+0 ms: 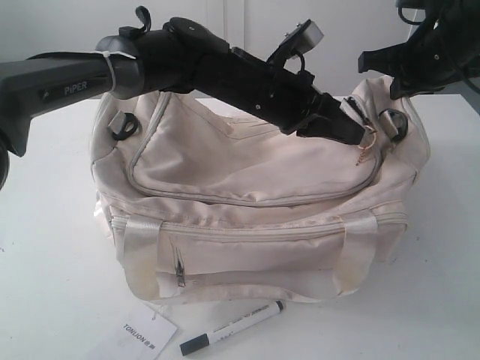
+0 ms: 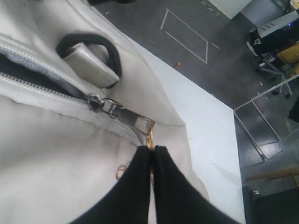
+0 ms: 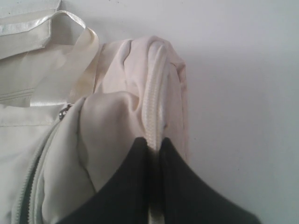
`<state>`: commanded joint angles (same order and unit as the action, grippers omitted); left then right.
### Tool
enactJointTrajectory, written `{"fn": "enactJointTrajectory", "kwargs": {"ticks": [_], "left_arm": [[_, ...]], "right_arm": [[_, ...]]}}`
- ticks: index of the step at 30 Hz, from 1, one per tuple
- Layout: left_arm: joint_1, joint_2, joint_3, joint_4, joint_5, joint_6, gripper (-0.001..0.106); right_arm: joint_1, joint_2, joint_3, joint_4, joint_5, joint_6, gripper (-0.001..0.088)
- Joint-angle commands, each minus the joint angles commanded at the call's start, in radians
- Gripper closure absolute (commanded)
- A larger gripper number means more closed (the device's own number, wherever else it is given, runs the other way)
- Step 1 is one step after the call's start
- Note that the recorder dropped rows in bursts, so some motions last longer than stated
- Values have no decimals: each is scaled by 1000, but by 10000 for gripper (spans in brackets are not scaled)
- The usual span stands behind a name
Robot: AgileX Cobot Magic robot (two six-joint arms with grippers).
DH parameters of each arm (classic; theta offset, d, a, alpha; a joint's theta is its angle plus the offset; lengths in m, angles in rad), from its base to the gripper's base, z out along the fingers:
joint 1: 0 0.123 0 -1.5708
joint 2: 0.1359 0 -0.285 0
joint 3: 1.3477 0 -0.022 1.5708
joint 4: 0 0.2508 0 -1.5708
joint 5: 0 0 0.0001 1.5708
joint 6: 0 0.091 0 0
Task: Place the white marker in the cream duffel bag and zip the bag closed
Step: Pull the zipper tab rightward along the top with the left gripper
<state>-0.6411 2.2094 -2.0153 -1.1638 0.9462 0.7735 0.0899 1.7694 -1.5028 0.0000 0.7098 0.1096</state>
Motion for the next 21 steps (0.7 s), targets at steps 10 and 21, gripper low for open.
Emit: {"fn": "enactJointTrajectory", "kwargs": {"ticks": [10, 21], "left_arm": [[0, 0, 0, 0, 65, 0, 1053], [0, 0, 0, 1, 122, 0, 1053]], "right_arm": [[0, 0, 0, 0, 0, 0, 868], [0, 0, 0, 0, 0, 0, 868]]}}
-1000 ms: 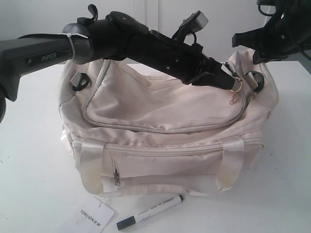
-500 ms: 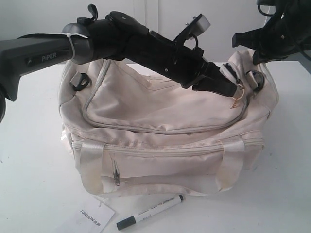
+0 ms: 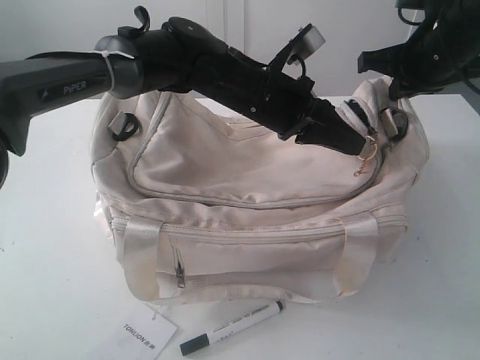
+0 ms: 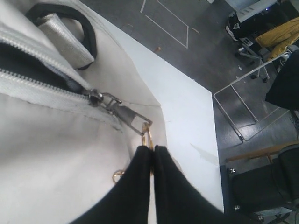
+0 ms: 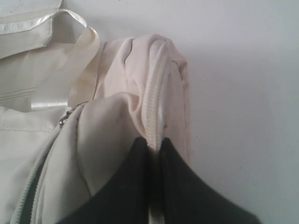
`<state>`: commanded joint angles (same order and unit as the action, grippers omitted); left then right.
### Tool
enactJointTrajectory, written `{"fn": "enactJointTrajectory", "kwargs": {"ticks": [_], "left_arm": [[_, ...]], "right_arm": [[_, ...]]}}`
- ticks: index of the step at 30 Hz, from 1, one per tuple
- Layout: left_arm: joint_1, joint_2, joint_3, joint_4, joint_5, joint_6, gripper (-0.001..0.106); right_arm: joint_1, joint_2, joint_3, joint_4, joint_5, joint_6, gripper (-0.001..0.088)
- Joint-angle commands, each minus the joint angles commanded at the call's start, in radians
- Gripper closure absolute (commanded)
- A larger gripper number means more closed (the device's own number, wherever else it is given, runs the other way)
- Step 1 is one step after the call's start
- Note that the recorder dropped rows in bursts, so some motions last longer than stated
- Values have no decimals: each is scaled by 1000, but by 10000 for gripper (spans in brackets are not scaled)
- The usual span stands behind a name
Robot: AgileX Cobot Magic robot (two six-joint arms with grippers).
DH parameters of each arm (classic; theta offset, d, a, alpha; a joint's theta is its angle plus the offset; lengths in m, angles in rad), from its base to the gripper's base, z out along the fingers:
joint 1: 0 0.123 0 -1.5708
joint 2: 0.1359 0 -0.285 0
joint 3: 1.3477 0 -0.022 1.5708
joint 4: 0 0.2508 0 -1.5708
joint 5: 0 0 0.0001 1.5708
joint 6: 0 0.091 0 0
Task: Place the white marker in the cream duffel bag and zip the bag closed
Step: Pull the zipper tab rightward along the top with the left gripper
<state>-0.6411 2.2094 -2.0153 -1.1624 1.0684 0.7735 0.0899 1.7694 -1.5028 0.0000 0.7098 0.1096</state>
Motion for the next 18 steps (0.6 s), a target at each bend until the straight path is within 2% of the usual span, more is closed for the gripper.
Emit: {"fn": "enactJointTrajectory", "kwargs": {"ticks": [18], "left_arm": [[0, 0, 0, 17, 68, 0, 1053]], "right_arm": [[0, 0, 0, 0, 0, 0, 868]]}}
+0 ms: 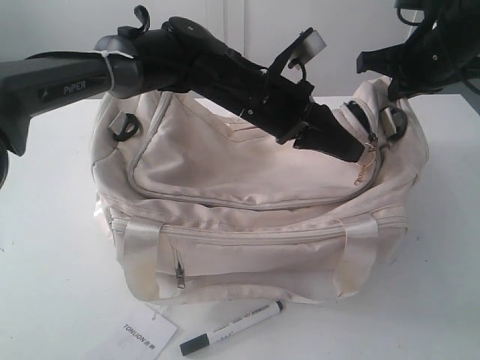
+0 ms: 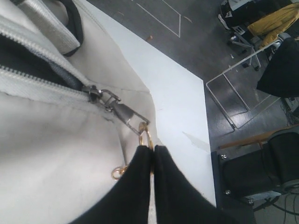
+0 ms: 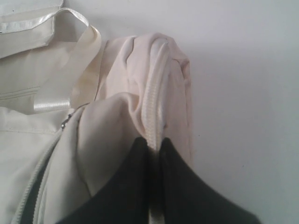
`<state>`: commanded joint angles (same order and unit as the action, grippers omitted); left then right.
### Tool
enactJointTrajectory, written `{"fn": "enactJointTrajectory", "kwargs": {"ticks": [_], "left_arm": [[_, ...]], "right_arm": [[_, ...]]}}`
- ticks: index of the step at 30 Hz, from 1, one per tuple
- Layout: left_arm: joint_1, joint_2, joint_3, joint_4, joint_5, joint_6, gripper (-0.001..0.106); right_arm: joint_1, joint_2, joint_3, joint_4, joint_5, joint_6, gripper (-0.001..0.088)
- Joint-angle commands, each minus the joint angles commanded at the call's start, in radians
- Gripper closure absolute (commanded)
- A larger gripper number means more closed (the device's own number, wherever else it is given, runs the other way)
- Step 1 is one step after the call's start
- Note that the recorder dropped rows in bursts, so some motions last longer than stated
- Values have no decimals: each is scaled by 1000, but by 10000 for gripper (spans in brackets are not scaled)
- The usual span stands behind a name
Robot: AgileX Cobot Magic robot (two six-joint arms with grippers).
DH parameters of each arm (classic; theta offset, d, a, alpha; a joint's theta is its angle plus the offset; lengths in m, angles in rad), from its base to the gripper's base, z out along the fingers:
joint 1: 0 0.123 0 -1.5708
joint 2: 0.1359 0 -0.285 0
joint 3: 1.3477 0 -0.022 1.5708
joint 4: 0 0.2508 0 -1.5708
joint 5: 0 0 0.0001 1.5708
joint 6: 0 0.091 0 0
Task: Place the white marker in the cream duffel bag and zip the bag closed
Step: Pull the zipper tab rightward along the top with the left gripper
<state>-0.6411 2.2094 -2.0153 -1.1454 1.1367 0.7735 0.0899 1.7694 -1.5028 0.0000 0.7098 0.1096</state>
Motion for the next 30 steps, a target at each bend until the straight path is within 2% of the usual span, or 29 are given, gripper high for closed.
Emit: {"fn": "enactJointTrajectory", "kwargs": {"ticks": [21, 25, 30], "left_arm": [[0, 0, 0, 0, -10, 11, 1053], [0, 0, 0, 0, -29, 11, 1053], [0, 0, 0, -24, -116, 11, 1053]], "right_arm": [[0, 0, 0, 0, -3, 0, 868], [0, 2, 0, 0, -180, 0, 868], [0, 2, 0, 7, -187, 0, 868]]}}
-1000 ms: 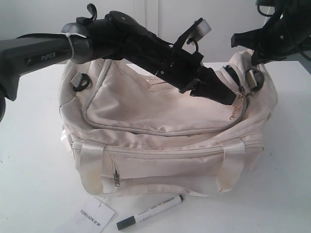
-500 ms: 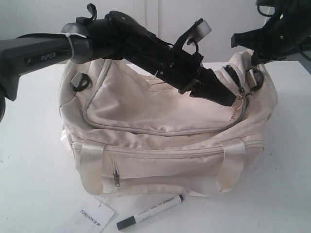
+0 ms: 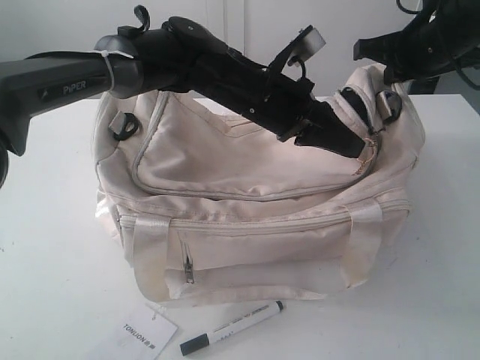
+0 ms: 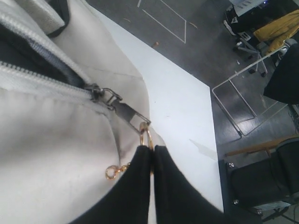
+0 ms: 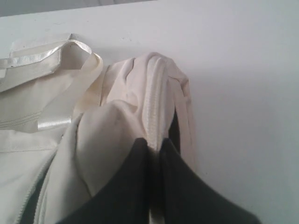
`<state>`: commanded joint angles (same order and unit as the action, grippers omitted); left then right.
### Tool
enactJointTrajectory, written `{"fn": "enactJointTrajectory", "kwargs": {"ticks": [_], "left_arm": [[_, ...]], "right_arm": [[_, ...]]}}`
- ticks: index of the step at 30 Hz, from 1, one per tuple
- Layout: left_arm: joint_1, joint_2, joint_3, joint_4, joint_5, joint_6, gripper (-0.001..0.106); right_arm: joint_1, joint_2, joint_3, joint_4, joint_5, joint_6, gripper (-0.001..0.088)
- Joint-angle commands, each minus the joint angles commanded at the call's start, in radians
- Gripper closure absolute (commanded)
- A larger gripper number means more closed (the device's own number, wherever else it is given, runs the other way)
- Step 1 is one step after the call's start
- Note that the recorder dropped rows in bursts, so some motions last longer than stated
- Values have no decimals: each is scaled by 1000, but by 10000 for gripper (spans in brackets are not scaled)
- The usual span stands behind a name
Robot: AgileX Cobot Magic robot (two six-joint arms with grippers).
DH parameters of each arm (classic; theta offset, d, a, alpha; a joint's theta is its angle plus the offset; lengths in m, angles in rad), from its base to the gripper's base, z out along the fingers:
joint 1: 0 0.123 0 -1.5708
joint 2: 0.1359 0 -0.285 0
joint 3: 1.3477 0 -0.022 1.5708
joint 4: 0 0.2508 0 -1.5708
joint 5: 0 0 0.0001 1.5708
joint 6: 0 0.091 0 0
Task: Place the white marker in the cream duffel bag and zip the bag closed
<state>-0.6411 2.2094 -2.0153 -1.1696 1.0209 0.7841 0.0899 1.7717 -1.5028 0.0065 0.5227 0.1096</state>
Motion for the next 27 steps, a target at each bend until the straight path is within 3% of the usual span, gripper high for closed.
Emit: {"fn": "enactJointTrajectory", "kwargs": {"ticks": [3, 15, 27], "left_arm": [[0, 0, 0, 0, -19, 0, 1053], [0, 0, 0, 0, -5, 0, 1053], [0, 0, 0, 0, 9, 0, 1053]], "right_arm": [[0, 0, 0, 12, 123, 0, 868], [0, -2, 0, 207, 282, 0, 868], [-4, -8, 0, 140, 344, 66, 868]]}}
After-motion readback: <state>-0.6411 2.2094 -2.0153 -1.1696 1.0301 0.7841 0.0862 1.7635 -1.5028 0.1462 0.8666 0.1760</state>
